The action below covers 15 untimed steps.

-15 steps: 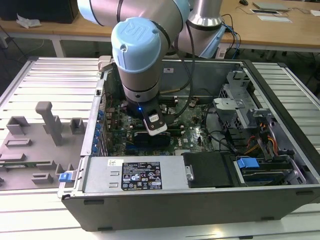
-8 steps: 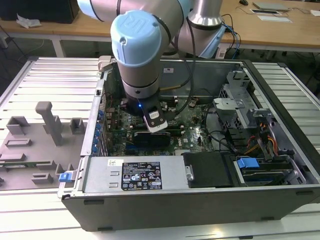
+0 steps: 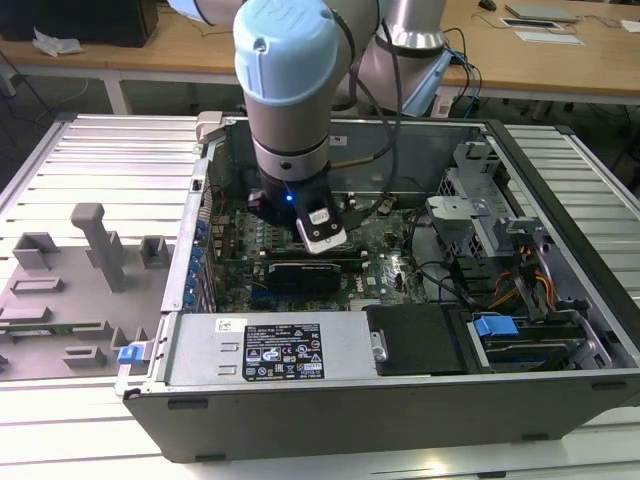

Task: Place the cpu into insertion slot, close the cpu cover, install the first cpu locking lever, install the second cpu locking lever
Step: 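Install the second cpu locking lever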

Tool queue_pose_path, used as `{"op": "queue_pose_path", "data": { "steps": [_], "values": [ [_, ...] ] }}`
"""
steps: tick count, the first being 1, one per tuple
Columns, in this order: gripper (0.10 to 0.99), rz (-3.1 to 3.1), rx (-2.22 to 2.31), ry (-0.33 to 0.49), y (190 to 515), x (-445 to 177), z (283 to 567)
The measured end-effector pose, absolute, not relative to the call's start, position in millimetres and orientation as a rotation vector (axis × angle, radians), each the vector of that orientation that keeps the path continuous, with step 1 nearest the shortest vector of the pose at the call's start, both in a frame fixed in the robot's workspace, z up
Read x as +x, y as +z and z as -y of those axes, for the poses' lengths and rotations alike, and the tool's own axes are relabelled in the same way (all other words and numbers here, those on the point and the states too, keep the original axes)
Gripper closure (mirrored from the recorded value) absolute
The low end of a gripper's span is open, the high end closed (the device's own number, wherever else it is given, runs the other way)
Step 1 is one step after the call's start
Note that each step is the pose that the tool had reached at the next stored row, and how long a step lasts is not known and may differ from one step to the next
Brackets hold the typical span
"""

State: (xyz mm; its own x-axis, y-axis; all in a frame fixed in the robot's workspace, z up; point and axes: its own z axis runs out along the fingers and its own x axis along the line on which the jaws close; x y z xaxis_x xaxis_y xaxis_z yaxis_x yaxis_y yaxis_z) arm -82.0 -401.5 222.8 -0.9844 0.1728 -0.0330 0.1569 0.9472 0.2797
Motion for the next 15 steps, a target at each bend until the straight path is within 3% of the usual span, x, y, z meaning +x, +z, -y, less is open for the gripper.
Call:
{"op": "queue_pose_path", "data": {
  "steps": [8,15],
  "values": [
    [0.980,-3.058,0.268,0.345,223,-58,400],
    [0.980,-3.058,0.268,0.341,223,-50,382]
  ]
}}
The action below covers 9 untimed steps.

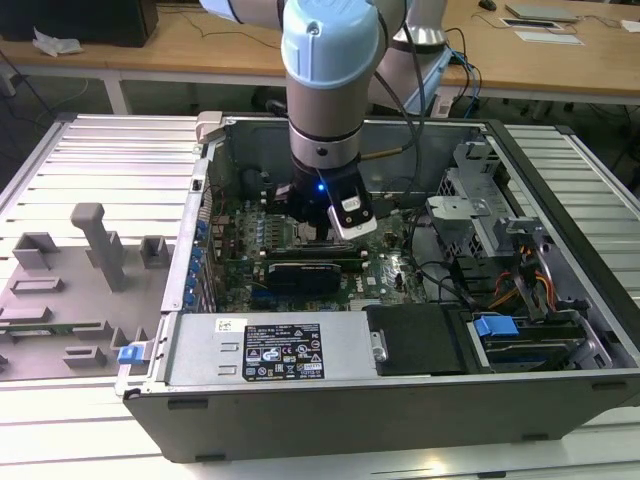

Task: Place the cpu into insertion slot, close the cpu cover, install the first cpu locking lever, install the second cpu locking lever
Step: 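Install the second cpu locking lever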

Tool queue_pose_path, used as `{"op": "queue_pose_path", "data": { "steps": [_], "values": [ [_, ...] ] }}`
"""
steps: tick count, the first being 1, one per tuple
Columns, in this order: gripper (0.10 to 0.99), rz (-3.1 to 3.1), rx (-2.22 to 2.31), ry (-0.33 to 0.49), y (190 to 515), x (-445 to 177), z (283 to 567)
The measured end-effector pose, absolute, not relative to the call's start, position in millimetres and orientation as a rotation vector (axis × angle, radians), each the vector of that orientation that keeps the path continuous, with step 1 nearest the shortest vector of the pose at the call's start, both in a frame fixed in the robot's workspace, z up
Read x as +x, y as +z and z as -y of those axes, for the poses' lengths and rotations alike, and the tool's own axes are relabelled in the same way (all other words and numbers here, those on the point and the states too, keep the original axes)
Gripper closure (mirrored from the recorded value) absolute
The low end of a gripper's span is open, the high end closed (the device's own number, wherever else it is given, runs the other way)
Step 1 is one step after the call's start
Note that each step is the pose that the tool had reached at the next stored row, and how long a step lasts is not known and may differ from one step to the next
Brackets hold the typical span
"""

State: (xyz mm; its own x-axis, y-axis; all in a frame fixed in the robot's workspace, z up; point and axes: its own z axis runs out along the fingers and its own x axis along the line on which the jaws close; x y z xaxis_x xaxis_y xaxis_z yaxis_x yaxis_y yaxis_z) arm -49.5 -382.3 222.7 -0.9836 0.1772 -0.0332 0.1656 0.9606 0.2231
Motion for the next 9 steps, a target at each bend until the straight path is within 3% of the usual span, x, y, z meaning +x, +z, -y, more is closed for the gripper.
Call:
{"op": "queue_pose_path", "data": {
  "steps": [4,9],
  "values": [
    [0.980,-3.060,0.267,0.317,223,-49,361],
    [0.980,-3.061,0.265,0.283,230,-49,358]
  ]
}}
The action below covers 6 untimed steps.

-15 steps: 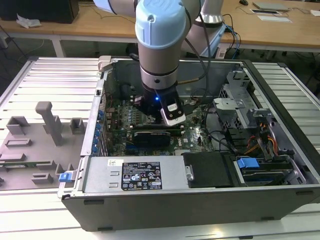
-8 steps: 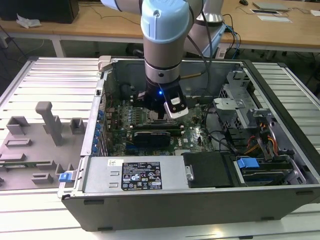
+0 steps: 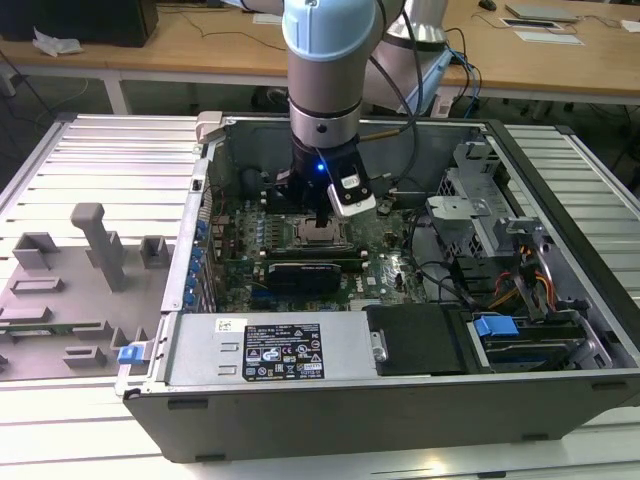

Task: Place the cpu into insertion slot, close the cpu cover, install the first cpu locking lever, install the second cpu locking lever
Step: 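Install the second cpu locking lever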

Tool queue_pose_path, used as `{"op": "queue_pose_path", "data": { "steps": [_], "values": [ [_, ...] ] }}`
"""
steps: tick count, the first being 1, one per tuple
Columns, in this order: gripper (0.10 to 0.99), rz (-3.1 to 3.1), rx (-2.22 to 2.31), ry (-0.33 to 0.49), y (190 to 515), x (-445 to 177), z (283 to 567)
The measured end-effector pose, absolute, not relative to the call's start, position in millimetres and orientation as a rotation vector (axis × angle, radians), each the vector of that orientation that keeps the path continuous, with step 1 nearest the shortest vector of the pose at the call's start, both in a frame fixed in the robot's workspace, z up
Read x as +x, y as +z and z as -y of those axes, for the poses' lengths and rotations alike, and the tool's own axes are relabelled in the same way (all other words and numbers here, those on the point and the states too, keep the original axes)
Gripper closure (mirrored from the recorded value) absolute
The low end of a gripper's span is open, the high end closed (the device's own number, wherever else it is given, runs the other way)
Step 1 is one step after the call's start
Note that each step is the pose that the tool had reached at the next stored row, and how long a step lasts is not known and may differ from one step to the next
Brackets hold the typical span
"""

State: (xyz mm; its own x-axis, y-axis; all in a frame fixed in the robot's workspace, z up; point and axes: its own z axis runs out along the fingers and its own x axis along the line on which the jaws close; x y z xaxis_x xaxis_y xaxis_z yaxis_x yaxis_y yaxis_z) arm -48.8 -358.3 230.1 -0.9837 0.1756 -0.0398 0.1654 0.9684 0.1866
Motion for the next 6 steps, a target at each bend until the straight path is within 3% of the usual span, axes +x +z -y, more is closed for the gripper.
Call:
{"op": "queue_pose_path", "data": {
  "steps": [6],
  "values": [
    [0.980,-3.061,0.266,0.283,230.1,-48.9,358.3]
  ]
}}
